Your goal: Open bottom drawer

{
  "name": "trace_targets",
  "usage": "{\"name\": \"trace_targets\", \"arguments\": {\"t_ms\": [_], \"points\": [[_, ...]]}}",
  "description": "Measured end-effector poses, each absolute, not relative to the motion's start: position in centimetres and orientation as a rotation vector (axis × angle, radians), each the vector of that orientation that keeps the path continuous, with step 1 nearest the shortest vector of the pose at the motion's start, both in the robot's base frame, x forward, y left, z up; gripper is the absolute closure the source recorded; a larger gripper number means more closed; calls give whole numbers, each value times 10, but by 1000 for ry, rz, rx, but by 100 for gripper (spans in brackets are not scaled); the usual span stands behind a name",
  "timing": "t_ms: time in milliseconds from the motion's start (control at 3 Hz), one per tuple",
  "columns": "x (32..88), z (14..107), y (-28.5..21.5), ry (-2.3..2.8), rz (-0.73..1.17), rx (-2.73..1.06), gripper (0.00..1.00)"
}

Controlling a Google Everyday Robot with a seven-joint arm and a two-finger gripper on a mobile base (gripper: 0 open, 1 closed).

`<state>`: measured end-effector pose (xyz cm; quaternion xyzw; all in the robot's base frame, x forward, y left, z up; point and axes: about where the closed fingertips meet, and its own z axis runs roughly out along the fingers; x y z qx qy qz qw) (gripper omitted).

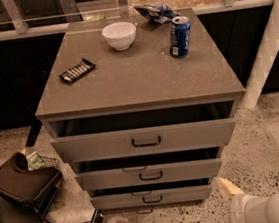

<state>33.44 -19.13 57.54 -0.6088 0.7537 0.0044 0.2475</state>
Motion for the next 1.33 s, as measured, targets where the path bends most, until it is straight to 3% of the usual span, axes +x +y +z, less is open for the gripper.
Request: {"name": "trace_targets", "arguments": {"t_ms": [667, 1333], "points": [[330, 496, -221, 2078, -93, -1842, 0], [337, 491, -222, 2074, -106, -1876, 0]]}}
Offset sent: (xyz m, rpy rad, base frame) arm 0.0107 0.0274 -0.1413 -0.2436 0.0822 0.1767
